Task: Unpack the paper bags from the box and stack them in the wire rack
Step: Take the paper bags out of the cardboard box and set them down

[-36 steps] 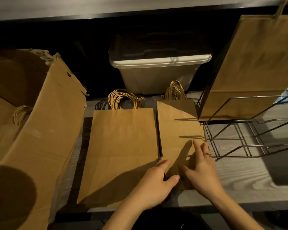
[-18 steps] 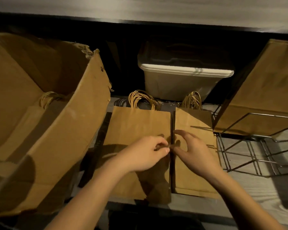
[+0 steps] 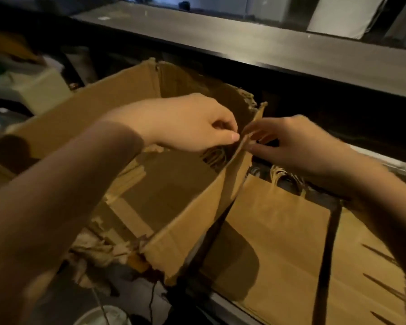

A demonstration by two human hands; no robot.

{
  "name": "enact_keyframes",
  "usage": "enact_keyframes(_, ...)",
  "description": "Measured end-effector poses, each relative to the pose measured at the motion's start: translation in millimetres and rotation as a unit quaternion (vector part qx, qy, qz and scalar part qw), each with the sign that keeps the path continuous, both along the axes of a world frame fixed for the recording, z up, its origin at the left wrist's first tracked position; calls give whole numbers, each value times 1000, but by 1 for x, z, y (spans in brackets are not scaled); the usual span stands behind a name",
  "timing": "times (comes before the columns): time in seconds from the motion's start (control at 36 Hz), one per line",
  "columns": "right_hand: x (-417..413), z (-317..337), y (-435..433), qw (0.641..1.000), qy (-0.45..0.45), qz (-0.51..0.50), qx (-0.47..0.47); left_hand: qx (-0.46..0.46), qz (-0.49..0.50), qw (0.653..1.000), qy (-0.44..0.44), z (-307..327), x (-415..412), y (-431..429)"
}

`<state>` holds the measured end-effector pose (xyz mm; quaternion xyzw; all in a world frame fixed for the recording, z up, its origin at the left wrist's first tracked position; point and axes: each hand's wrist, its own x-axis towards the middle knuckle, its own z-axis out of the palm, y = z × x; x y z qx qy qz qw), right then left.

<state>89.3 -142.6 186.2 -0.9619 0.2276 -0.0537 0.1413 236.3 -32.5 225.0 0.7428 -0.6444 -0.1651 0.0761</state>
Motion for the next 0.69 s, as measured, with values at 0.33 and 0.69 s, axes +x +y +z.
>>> enact_keyframes(0.33,140,8,15,989,8,40,-139,-54,115,989,-72,-31,129,34)
enact_keyframes(0.69,218,-70,18,946,88,200,-241,-42,136,986,-84,-81,183,43)
